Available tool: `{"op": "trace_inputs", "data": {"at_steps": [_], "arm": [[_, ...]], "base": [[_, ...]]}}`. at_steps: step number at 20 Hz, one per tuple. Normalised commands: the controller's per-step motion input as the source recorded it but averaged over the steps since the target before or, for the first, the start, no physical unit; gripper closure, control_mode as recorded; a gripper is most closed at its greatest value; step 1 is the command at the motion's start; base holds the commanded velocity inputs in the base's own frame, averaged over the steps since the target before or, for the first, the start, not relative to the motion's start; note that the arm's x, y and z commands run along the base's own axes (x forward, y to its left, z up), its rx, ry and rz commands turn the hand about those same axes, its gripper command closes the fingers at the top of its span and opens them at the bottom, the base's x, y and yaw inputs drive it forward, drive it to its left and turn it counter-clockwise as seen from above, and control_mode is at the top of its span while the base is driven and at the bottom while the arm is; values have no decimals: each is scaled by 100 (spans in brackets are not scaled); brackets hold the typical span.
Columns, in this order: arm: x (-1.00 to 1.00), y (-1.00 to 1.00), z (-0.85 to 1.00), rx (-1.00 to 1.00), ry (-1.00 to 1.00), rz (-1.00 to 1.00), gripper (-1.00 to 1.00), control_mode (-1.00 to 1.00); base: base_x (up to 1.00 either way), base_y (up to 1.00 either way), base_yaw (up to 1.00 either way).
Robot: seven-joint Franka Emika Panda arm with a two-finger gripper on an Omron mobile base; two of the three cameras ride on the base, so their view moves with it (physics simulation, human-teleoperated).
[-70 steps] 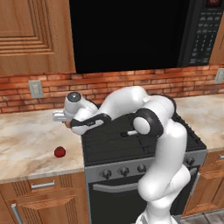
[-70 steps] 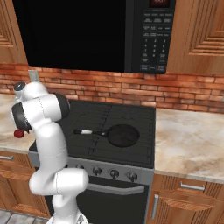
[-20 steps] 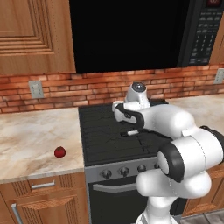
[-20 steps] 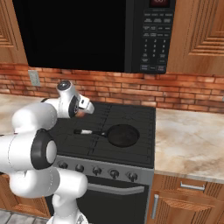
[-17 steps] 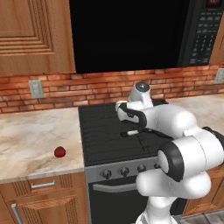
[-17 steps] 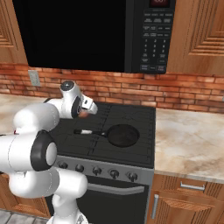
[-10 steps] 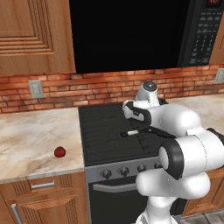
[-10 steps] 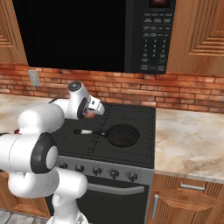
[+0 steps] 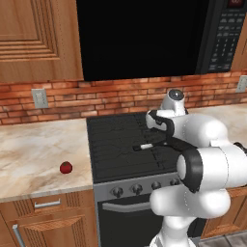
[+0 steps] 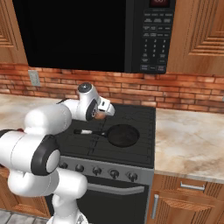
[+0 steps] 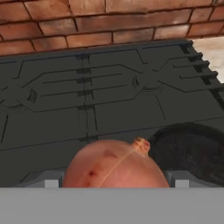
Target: Place the pan on the front right burner on the stove. Then place the tomato and the onion in the pan and turn on the front right burner.
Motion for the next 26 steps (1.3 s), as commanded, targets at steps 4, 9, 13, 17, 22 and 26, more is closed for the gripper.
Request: {"op": "trace_inputs", "data": {"at_steps": [4, 9, 13, 17, 22, 26], "arm": [[-2, -50, 0, -4, 0, -1, 100, -100], [-8, -51, 0, -1, 0, -1, 100, -100], [-18, -52, -2, 0, 0, -1, 100, -100], [-25, -45, -7, 0, 0, 0, 100, -100], [-21, -36, -7, 0, 0, 0, 100, -100], [-4, -31, -7, 0, 0, 0, 100, -100]], "base": [[0, 0, 0], [0, 0, 0], [0, 0, 0], [0, 0, 0], [0, 0, 0], [0, 0, 0]]}}
